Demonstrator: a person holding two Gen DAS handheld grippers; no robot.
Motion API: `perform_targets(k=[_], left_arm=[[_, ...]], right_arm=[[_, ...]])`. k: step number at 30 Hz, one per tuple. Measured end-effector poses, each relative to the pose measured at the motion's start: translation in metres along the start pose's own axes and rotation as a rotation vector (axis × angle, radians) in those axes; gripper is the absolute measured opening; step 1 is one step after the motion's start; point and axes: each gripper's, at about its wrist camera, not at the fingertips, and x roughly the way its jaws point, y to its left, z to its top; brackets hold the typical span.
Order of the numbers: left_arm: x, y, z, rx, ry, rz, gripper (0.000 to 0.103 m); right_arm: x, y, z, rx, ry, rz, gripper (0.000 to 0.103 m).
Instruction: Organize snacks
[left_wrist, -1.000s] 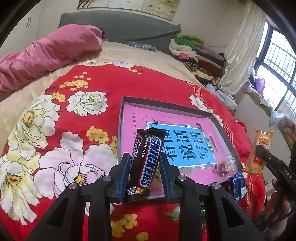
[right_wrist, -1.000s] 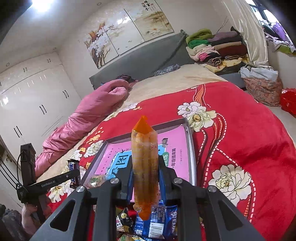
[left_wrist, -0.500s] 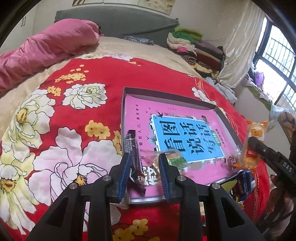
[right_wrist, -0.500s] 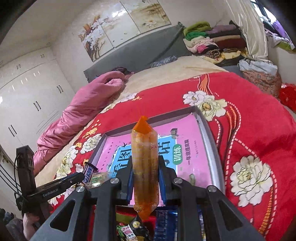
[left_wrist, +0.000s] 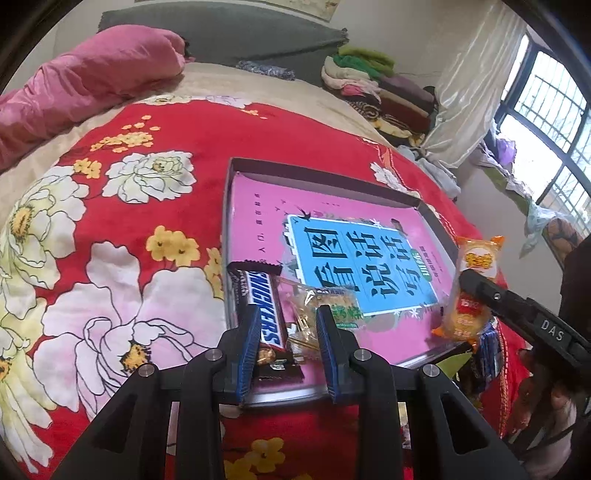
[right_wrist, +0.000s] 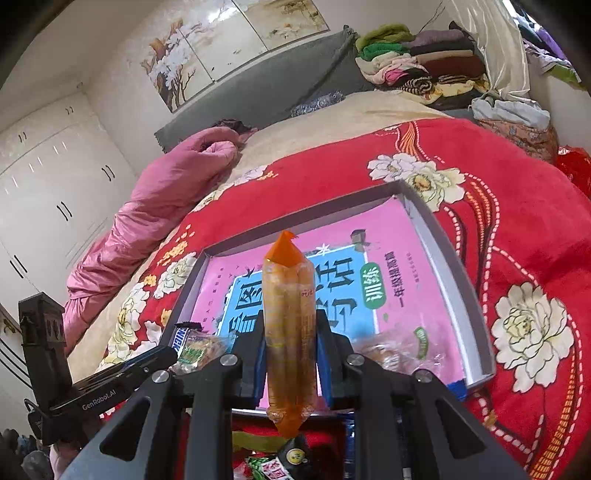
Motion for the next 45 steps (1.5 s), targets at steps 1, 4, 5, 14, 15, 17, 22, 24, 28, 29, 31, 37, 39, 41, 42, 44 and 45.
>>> perform_targets(k=[1,4,5,14,15,17,22,24,28,29,31,37,39,41,42,44,45], left_arm=[[0.000,-0.001,0.000,0.002,0.000,-0.002,0.032],[0.002,-0.002,-0.001,0.002,0.009,-0.014,0.031],[0.002,-0.002,-0.001,0.004,0.010,-0.016,0.031],[0.001,-0.006,-0.005,0.020,0.025,-0.024,0.031],[0.001,-0.007,-0.005,0.023,0.026,-0.023,0.031],[0.001,-0.007,-0.005,0.023,0.029,-0.024,0.031],[0.001,-0.007,-0.006,0.028,0.040,-0.028,0.031],[0.000,-0.007,-0.006,0.029,0.043,-0.030,0.031],[0.000,-0.005,-0.006,0.024,0.051,-0.034,0.031],[0.000,-0.005,-0.006,0.023,0.053,-0.035,0.031],[-0.001,-0.006,-0.007,0.025,0.054,-0.034,0.031],[-0.002,-0.005,-0.008,0.025,0.059,-0.038,0.032],[-0.002,-0.005,-0.008,0.022,0.060,-0.041,0.032],[-0.002,-0.004,-0.008,0.019,0.061,-0.045,0.032],[-0.003,-0.004,-0.008,0.017,0.062,-0.048,0.032],[-0.003,-0.003,-0.008,0.013,0.064,-0.054,0.032],[-0.003,-0.003,-0.008,0.010,0.064,-0.056,0.032]], right_arm=[[0.002,0.002,-0.001,-0.002,0.009,-0.002,0.023],[0.008,0.005,-0.004,-0.004,0.029,-0.003,0.023],[0.008,0.006,-0.005,-0.005,0.034,-0.002,0.023],[0.013,0.012,-0.012,-0.020,0.073,-0.006,0.023],[0.014,0.012,-0.012,-0.018,0.077,-0.005,0.023],[0.015,0.012,-0.014,-0.018,0.089,-0.005,0.024],[0.017,0.014,-0.014,-0.029,0.099,-0.013,0.024],[0.018,0.015,-0.014,-0.028,0.101,-0.021,0.024],[0.019,0.016,-0.014,-0.035,0.105,-0.046,0.024],[0.019,0.016,-0.014,-0.037,0.106,-0.053,0.024],[0.019,0.017,-0.014,-0.039,0.108,-0.062,0.025],[0.016,0.014,-0.014,-0.030,0.103,-0.087,0.025],[0.015,0.013,-0.014,-0.028,0.103,-0.090,0.025],[0.015,0.011,-0.014,-0.025,0.105,-0.099,0.025],[0.014,0.011,-0.014,-0.023,0.106,-0.100,0.025],[0.014,0.010,-0.014,-0.020,0.106,-0.107,0.025],[0.014,0.009,-0.014,-0.018,0.108,-0.109,0.026]])
